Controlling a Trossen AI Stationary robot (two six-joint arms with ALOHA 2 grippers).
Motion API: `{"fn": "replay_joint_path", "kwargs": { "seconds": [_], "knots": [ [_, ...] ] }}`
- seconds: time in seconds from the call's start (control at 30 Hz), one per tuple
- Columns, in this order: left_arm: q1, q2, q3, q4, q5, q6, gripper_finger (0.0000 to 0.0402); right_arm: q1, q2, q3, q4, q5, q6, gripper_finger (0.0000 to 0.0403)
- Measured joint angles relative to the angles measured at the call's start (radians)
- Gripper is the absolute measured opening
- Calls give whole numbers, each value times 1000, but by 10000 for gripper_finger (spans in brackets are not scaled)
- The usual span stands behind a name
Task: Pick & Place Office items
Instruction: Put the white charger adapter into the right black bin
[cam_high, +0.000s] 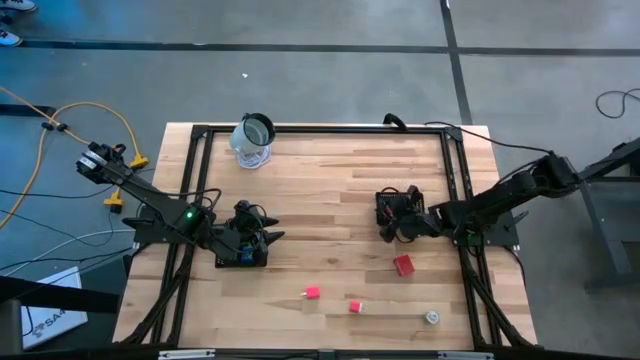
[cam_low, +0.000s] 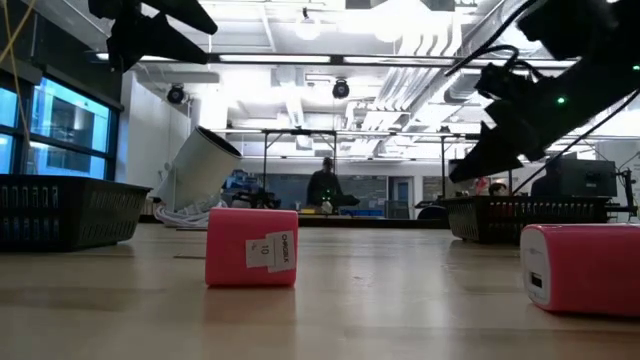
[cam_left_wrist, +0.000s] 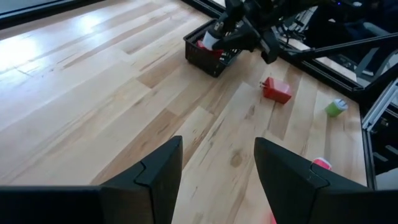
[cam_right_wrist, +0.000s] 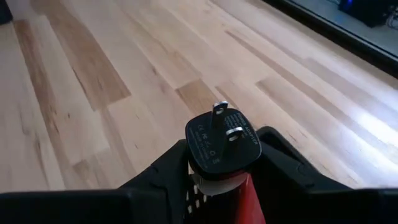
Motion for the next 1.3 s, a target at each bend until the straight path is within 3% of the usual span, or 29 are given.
{"fn": "replay_joint_path", "kwargs": {
  "seconds": [0.47, 1.3],
  "knots": [
    [0, 0, 0, 7, 0, 0, 194, 115, -9, -23, -148, 77, 248, 144],
    [0, 0, 0, 11, 0, 0, 194, 114, 65, -22, -109, 75, 256, 161]
  ]
}}
